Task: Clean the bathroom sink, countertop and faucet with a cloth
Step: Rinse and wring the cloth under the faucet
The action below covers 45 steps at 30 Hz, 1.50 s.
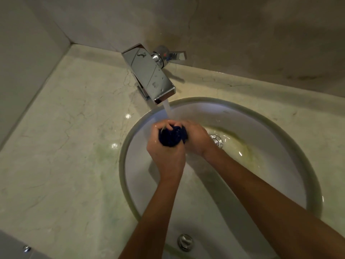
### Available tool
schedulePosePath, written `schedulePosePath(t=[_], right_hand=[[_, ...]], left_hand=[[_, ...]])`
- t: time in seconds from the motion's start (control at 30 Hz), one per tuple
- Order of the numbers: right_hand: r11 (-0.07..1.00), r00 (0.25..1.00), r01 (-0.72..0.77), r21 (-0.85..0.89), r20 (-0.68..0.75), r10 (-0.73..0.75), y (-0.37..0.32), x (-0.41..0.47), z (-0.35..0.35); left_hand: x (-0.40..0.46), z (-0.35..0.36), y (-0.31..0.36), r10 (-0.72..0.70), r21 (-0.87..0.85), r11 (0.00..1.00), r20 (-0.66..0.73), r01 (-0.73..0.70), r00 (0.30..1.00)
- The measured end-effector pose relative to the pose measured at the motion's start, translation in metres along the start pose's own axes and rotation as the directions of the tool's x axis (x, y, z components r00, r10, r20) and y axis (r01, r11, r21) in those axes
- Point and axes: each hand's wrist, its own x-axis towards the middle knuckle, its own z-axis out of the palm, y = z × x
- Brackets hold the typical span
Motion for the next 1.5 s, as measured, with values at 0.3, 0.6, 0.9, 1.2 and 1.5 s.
schedulePosePath(t=[0.3, 0.6, 0.9, 1.2, 1.5], right_hand=[[0.921, 0.947, 0.001, 0.39, -0.296, 0.124, -0.037, -0.043, -0.071], [0.747, 0.912, 0.111, 0.656, -0.367, 0.186, -0.095, -0.005, -0.113], [0.686, 0.9, 0.225, 0.692, -0.417, 0.126, -0.088, -0.012, -0.097], [0.645, 0.932, -0.281, 0.71, 0.363, 0.007, -0.001, -0.066, -0.068], [-0.193, 0.723, -0.552, 0.811, 0.351, -0.595, 0.021, -0.127, -0.03]], left_hand=[[0.018, 0.007, 0.004, -0.162, -0.091, 0.984, -0.071, 0.156, 0.984], [0.018, 0.004, 0.002, -0.187, -0.099, 0.978, -0.049, 0.182, 0.981], [0.022, -0.007, 0.021, -0.271, -0.168, 0.942, 0.122, 0.289, 0.955], [0.037, -0.004, 0.045, -0.342, -0.463, 0.46, 0.696, 0.758, 0.632], [0.029, 0.017, 0.023, -0.378, -0.32, 0.182, 0.85, 0.93, 0.367]])
